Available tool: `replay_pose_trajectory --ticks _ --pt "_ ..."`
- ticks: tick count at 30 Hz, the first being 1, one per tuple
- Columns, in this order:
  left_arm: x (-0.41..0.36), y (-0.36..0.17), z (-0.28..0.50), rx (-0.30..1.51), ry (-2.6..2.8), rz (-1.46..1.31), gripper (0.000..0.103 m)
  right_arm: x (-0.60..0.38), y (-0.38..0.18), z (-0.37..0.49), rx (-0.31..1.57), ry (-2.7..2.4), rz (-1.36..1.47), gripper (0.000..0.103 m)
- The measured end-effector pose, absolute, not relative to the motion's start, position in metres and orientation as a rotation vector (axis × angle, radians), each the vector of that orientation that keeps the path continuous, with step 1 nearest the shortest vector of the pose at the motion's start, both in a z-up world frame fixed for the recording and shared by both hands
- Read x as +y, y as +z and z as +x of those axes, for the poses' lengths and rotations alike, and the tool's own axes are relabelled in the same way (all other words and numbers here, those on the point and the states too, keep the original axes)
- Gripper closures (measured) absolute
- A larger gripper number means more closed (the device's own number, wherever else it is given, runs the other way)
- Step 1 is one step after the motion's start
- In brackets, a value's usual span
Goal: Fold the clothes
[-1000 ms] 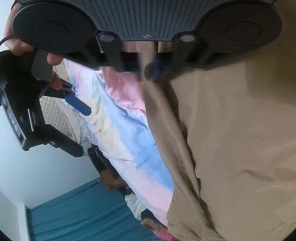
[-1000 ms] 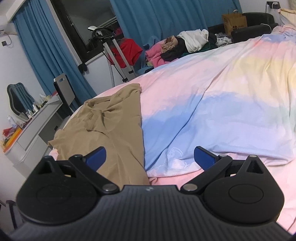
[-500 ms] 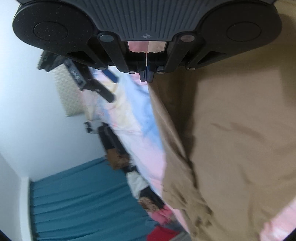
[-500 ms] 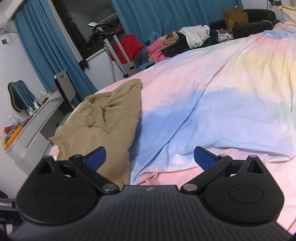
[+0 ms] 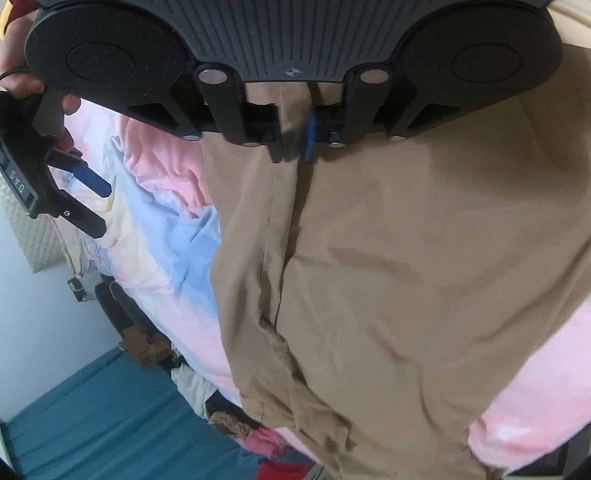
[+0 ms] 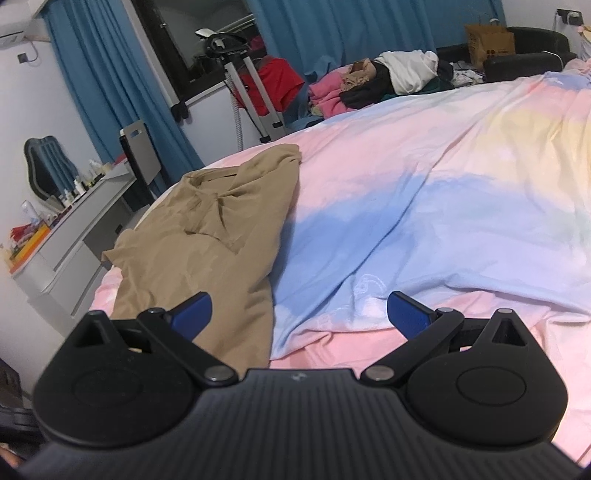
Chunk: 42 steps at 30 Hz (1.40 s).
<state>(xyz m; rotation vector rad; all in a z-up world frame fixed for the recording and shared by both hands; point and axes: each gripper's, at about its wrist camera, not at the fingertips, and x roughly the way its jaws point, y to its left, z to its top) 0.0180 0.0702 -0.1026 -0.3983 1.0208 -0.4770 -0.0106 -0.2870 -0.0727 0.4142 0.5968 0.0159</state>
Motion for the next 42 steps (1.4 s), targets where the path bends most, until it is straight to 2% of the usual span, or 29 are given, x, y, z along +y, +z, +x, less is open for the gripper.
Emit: replay_pose_trajectory --ticks 3,5,6,7,10,11,16,21,28,37,42 --pt "0.068 -0.088 0.010 0.958 -0.456 -0.334 0.065 -0.282 -0.069 -0.014 0.564 0.050 0.397 0.000" --pt "0.061 -0.072 0.003 0.884 -0.437 -0.250 0.042 -0.277 -0.063 -0.018 0.522 0.078 0.387 0.000" --pt "0.057 -0.063 -0.001 0.842 -0.426 -0.204 0.034 -0.275 -0.061 -0.020 0.497 0.091 0.381 0.000" --pt "0.056 -0.056 -0.006 0.799 -0.412 -0.163 0.019 -0.273 -0.059 -0.023 0.474 0.092 0.366 0.000" --pt "0.051 -0.039 -0.016 0.688 -0.381 -0.076 0.002 -0.264 -0.053 -0.031 0.407 0.096 0.321 0.000" --pt "0.049 -0.035 -0.018 0.661 -0.373 -0.058 0.000 -0.261 -0.051 -0.034 0.386 0.098 0.306 0.000" --pt "0.058 -0.024 -0.027 0.552 -0.308 0.000 0.000 -0.243 -0.044 -0.035 0.359 0.120 0.256 0.000" --pt "0.098 -0.018 0.006 0.581 -0.301 -0.218 0.000 -0.220 -0.042 -0.021 0.387 0.129 0.251 0.000" --pt "0.164 -0.008 0.098 0.596 -0.225 -0.510 0.000 -0.169 -0.058 0.038 0.432 0.143 0.249 0.000" --pt "0.221 -0.068 0.239 0.623 -0.134 -0.729 0.000 -0.147 -0.104 0.076 0.497 0.196 0.157 0.000" --pt "0.246 -0.107 0.296 0.591 -0.041 -0.869 0.006 -0.160 -0.114 0.096 0.531 0.203 0.220 0.000"
